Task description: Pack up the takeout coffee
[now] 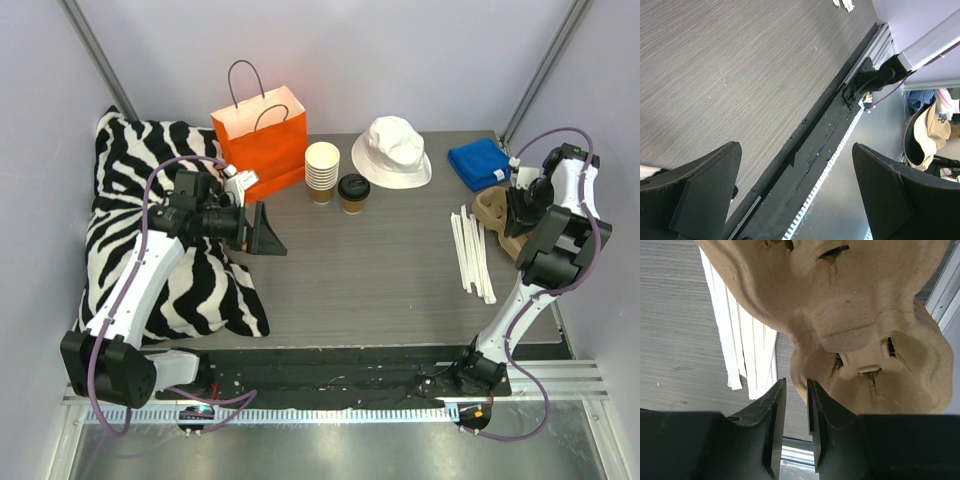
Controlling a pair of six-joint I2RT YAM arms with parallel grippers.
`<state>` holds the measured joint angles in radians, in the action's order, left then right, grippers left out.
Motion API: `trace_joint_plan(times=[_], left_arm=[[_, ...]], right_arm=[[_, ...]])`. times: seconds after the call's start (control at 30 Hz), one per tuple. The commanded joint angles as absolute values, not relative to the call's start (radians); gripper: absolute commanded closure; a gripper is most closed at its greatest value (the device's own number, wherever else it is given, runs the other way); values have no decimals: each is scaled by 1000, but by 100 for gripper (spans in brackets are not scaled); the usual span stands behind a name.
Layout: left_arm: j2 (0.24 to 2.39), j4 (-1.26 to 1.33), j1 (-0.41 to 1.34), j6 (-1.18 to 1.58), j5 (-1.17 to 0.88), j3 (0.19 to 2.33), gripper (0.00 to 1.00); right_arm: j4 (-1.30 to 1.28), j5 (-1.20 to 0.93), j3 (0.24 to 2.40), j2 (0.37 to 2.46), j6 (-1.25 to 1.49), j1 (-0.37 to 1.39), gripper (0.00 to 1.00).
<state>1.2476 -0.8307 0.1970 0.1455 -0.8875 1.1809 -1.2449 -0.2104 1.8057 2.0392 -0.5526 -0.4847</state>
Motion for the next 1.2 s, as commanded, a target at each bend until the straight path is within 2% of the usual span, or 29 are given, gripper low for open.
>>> trace_joint_plan(times=[0.0,0.37,0.6,0.7,0.87,0.9,1.0,1.07,1.13,1.17], left_arm=[[1239,-773,179,181,-937,1169,2],[1255,-749,153,207,-971,1152,2],[1256,-736,144,221,-985,1144,3],[1255,-735,140,221,-985,1140,3],[1250,-733,135,221,-989,1134,3],[1252,-733,135,222,-989,1134,3],[1252,-729,133,225,-992,1129,2],[1249,-726,130,229,-993,1126,2],[1249,-726,129,227,-996,1124,2],[1247,-726,129,227,-996,1123,3]], right_arm=[[-1226,-218,1827,2054,-519,-482,69],[-1249,-247,1879,2085,-497,-466,69],[-1252,-247,1905,2094,-480,-457,59],[-1246,-238,1904,2102,-476,-454,59],[-1238,-226,1898,2102,-472,-453,67],[-1233,-218,1898,2102,-471,-453,76],[-1232,-210,1902,2095,-471,-453,87],[-1232,-207,1905,2091,-471,-453,91],[-1232,-199,1905,2080,-471,-453,99],[-1232,-198,1907,2076,-472,-453,99]])
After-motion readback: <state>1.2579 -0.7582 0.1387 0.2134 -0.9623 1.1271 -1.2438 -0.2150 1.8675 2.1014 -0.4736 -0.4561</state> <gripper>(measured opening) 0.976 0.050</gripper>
